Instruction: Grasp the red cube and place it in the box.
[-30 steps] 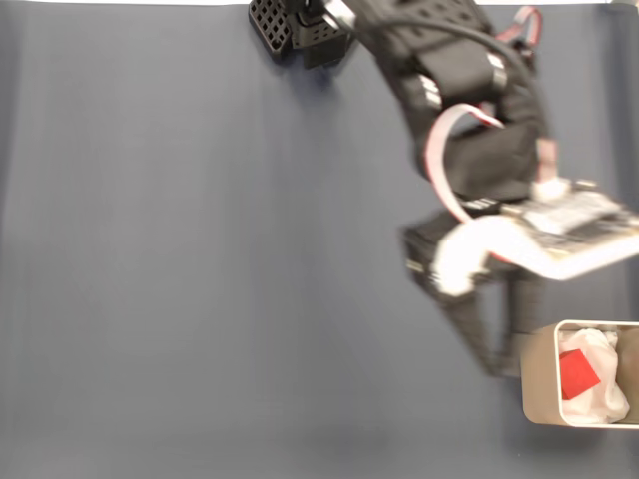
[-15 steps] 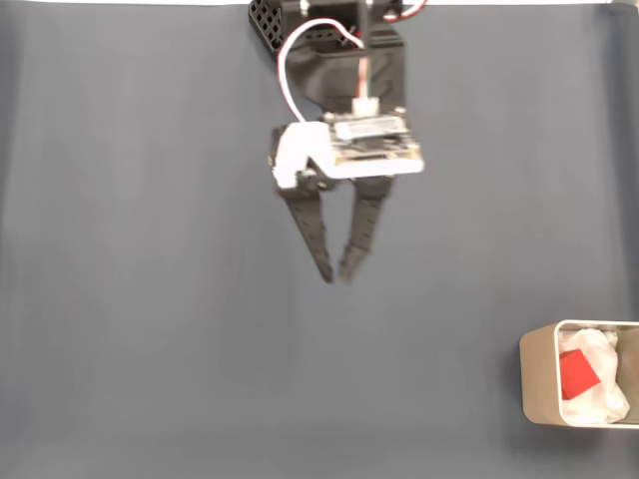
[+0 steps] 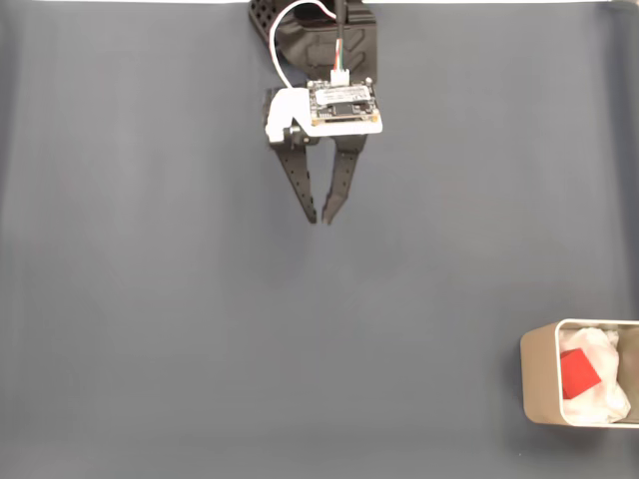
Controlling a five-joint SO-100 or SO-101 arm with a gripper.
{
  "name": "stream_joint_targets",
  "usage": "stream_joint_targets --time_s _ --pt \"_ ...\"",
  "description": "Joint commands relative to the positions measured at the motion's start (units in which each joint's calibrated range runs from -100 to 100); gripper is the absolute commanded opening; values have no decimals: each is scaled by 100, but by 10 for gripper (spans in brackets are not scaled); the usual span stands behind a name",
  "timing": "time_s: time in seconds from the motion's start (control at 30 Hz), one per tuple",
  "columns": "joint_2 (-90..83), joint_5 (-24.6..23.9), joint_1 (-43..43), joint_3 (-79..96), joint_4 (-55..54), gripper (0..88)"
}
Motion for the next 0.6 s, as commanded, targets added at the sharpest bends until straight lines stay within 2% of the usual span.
stream_joint_targets --time_s 0.0,0.3,0.57 --pt "-978 -34 48 832 -112 0" --pt "-2356 -83 84 2383 216 0" --pt "-3179 -190 -23 2767 1585 0"
